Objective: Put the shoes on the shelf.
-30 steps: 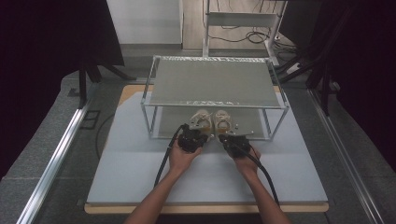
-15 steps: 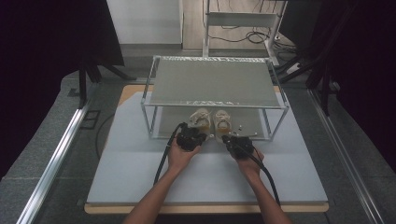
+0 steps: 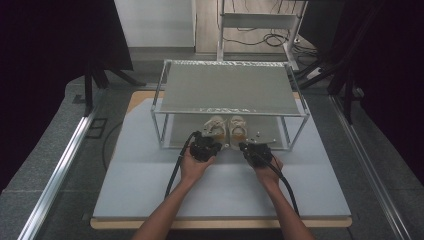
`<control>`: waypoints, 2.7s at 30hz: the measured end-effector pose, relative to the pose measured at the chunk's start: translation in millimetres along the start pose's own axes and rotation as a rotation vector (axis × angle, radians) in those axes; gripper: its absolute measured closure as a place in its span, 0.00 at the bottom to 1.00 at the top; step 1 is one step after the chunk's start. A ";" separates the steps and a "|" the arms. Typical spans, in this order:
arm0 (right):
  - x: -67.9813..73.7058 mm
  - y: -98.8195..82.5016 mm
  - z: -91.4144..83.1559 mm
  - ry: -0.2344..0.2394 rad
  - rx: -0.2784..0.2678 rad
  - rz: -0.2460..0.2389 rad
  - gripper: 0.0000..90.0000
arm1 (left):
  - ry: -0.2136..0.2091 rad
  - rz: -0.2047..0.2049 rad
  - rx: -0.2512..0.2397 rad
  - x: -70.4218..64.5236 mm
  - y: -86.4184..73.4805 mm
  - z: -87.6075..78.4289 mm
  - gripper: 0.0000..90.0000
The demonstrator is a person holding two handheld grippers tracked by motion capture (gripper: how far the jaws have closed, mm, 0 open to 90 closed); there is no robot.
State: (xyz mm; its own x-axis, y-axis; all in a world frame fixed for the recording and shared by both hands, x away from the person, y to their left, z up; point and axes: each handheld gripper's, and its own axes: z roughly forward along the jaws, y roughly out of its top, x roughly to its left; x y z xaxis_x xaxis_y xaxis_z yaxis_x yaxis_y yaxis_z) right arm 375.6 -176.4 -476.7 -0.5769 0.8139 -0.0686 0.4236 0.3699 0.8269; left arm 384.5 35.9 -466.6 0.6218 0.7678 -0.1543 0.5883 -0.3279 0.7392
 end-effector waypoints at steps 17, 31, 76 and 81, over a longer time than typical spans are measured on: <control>-1.8 2.1 7.8 0.003 -0.003 0.016 0.99 | 0.041 -0.050 -0.028 1.8 2.0 9.4 0.98; -5.1 1.8 1.3 -0.039 -0.055 0.014 0.99 | 0.049 -0.015 -0.090 3.3 -3.8 -6.3 0.96; -24.2 1.6 9.3 -0.106 0.003 0.053 0.98 | 0.047 -0.106 -0.076 48.6 -14.6 -13.7 0.83; -22.1 -2.8 -5.7 -0.082 -0.020 0.051 0.96 | -0.004 -0.145 -0.084 40.6 -22.1 -23.5 0.72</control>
State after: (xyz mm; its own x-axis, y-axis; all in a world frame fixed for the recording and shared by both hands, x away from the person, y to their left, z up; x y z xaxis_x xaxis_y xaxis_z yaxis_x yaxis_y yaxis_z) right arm 383.2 -198.0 -474.4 -0.4955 0.8657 -0.0713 0.4362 0.3190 0.8414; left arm 384.6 87.3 -473.8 0.5359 0.8013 -0.2658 0.6267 -0.1667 0.7612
